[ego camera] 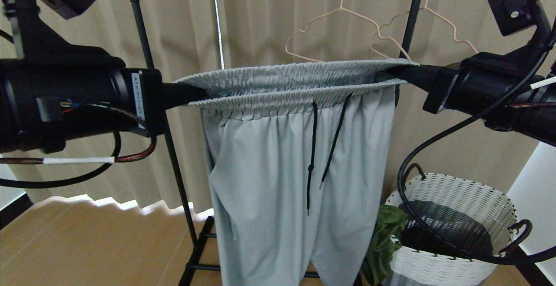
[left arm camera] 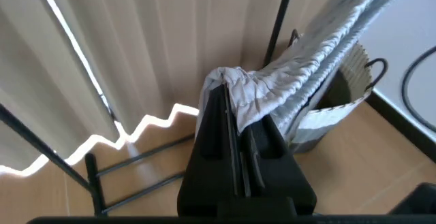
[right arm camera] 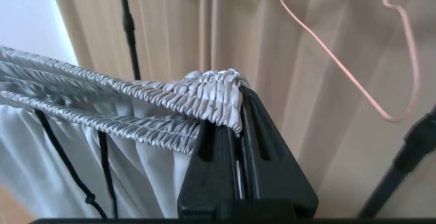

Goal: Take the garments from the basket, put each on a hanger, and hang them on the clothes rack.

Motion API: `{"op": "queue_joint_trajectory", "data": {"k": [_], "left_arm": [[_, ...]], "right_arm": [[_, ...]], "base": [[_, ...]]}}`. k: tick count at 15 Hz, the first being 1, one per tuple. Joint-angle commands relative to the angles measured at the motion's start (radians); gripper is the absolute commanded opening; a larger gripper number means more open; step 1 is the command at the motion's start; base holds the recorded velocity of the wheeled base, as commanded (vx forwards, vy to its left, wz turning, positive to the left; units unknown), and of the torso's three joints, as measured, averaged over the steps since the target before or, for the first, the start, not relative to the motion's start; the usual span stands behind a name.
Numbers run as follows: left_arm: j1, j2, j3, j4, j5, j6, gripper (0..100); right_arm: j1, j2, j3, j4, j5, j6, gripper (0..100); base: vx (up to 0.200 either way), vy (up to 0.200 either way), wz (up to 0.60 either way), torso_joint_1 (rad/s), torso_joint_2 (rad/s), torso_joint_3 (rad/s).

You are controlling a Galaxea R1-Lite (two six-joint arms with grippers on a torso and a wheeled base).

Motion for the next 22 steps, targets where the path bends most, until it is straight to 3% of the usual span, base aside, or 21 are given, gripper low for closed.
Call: {"op": "queue_joint_trajectory", "data": {"k": [1,7,22], "left_arm": [[-0.010,0.040,0.000,-0.025,0.008,0.001,0],[-0.056,0.071,0.040,-0.160,0.011,-0.004,0],[-0.085,0.056,0.072,-0.158,0.012,-0.004,0]], "right_arm": [[-0.005,-0.010,0.004,0.000,-0.002,0.000,0],[-0.011,-0.053,0.046,0.000,-0.016,0.000,0],[-0.023,-0.062,0.061,0.031,-0.018,-0.001,0]], "base": [[0.000,0.000,0.00,0.000,0.00,0.000],[0.000,0.000,0.00,0.000,0.00,0.000],[0.000,0.000,0.00,0.000,0.00,0.000]]}}
